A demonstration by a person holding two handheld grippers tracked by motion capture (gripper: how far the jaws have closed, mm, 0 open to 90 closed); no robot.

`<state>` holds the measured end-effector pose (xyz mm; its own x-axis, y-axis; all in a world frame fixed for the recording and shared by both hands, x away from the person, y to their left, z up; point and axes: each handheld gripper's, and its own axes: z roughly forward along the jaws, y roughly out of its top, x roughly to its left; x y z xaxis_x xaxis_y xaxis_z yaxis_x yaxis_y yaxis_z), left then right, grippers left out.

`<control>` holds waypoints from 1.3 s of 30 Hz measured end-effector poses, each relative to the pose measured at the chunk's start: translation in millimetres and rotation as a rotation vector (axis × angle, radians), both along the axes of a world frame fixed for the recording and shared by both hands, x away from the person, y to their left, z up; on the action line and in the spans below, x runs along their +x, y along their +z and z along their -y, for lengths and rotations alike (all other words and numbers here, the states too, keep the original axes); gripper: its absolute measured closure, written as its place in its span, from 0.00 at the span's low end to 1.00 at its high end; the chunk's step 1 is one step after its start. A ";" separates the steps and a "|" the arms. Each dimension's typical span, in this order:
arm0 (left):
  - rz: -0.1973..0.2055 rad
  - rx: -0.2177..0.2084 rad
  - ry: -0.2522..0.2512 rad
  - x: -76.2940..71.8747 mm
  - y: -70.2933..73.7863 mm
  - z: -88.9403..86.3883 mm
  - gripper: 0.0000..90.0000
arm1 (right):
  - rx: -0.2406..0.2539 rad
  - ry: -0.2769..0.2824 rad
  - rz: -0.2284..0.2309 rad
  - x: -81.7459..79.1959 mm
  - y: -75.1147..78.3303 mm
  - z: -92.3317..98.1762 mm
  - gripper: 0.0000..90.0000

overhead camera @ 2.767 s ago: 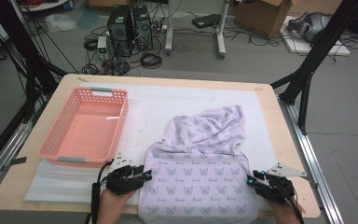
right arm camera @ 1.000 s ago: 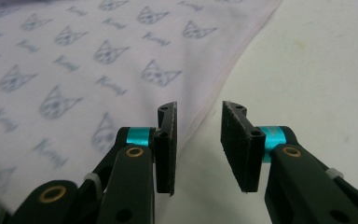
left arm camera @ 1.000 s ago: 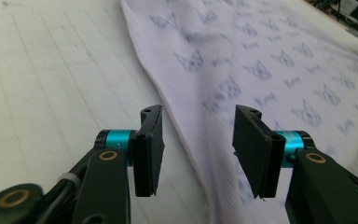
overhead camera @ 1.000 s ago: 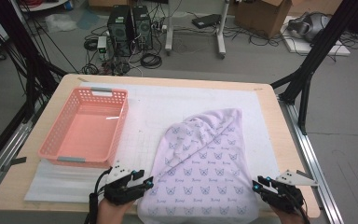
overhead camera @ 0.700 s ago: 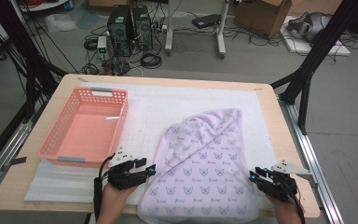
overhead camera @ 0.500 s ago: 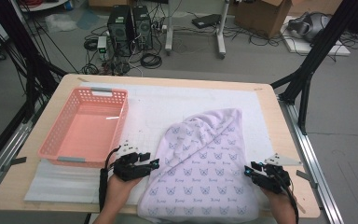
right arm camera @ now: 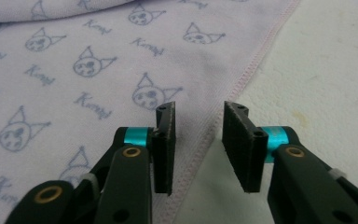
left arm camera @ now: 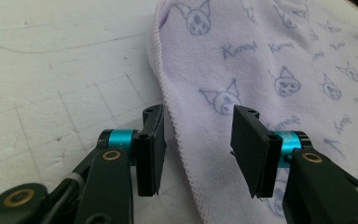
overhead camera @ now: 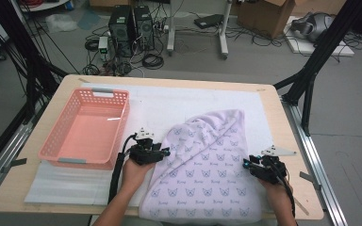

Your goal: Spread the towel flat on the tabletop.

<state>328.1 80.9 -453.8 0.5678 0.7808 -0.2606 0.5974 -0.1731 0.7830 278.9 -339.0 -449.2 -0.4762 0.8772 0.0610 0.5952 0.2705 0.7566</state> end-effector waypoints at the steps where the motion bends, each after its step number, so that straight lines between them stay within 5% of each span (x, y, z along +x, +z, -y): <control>1: 0.008 0.029 0.005 -1.1 0.5 1.5 0.73 | -0.004 0.000 0.002 -0.1 -0.2 0.1 0.76; 4: 0.003 0.054 0.003 -2.2 1.0 0.6 0.96 | 0.014 0.031 -0.005 -0.4 -0.2 0.0 0.95; 10: 0.007 0.091 -0.004 -20.0 5.0 -12.7 0.97 | 0.000 0.036 -0.015 -8.2 2.6 3.6 0.96; 16: 0.015 0.051 0.010 -45.9 1.3 -36.6 0.97 | -0.004 0.033 -0.036 -26.3 5.8 11.7 0.96; 22: 0.025 0.024 -0.033 -60.1 5.9 -38.3 0.94 | -0.005 0.037 -0.056 -45.6 6.9 22.1 0.96; 25: 0.045 -0.017 -0.044 -48.2 10.1 -34.7 0.66 | 0.003 0.036 -0.039 -43.2 9.3 22.7 0.82; 28: 0.071 -0.049 -0.031 -29.4 13.9 -29.9 0.58 | 0.012 0.023 -0.007 -33.6 12.1 19.5 0.74; 32: 0.081 -0.043 -0.016 -5.3 16.2 -19.1 0.58 | 0.003 0.019 0.020 -13.7 12.7 13.1 0.70; 36: 0.031 -0.017 -0.014 13.1 11.4 -5.9 0.61 | 0.010 0.017 0.021 9.0 9.6 3.3 0.66; 39: -0.002 0.049 -0.036 15.6 6.1 2.0 0.78 | -0.014 0.029 0.003 19.7 5.1 -6.5 0.69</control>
<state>343.6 78.9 -447.7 0.5952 0.7718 -0.2238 0.5915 -0.2323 0.7721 298.6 -332.5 -444.1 -0.5015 0.8639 0.0473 0.5850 0.2983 0.7542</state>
